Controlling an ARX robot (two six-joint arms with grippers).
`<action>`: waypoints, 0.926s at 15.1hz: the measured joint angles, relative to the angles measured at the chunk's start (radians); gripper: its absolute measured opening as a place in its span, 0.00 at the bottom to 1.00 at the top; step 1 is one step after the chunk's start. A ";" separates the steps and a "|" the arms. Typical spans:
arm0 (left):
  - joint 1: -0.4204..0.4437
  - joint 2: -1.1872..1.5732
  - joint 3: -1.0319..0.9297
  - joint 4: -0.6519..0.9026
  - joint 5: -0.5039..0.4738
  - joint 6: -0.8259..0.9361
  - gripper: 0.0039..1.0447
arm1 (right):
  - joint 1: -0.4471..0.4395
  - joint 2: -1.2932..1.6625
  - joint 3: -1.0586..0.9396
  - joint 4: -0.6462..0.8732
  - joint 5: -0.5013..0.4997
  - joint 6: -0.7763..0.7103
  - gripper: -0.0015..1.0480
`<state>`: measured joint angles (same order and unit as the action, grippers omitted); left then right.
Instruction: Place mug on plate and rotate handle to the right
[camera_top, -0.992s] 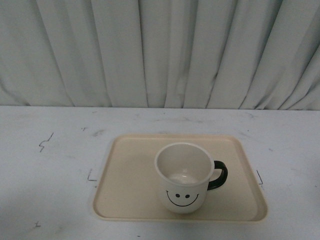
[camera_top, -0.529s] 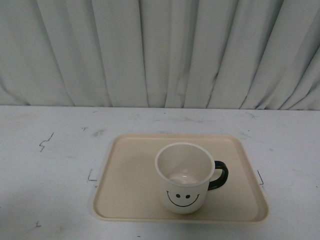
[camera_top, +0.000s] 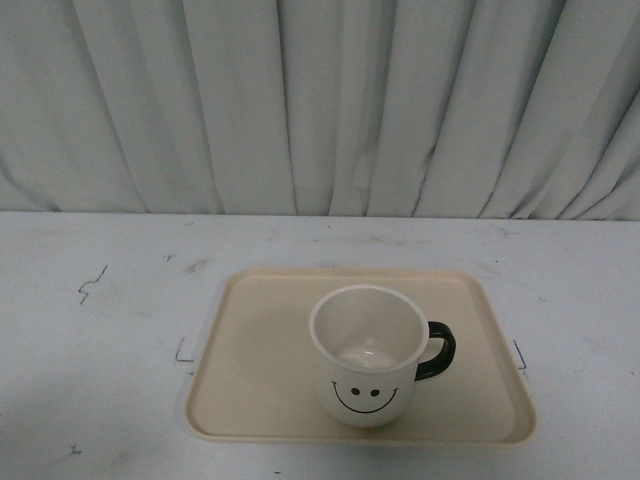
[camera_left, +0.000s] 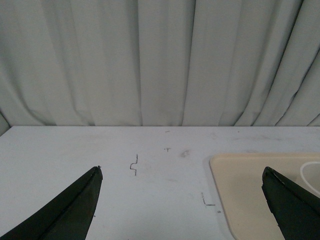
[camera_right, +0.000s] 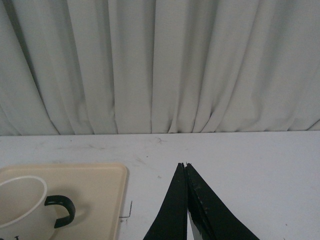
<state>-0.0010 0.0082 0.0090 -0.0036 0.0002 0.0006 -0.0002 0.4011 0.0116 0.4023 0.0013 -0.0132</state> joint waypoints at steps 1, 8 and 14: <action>0.000 0.000 0.000 0.000 0.000 0.000 0.94 | 0.000 -0.022 0.000 -0.024 0.000 0.000 0.02; 0.000 0.000 0.000 0.000 0.000 0.000 0.94 | 0.000 -0.171 0.000 -0.170 0.000 0.000 0.02; 0.000 0.000 0.000 -0.001 0.000 0.000 0.94 | 0.000 -0.396 0.001 -0.386 -0.002 0.002 0.02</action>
<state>-0.0010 0.0082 0.0090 -0.0044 0.0002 0.0006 -0.0002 0.0048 0.0124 0.0158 -0.0006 -0.0109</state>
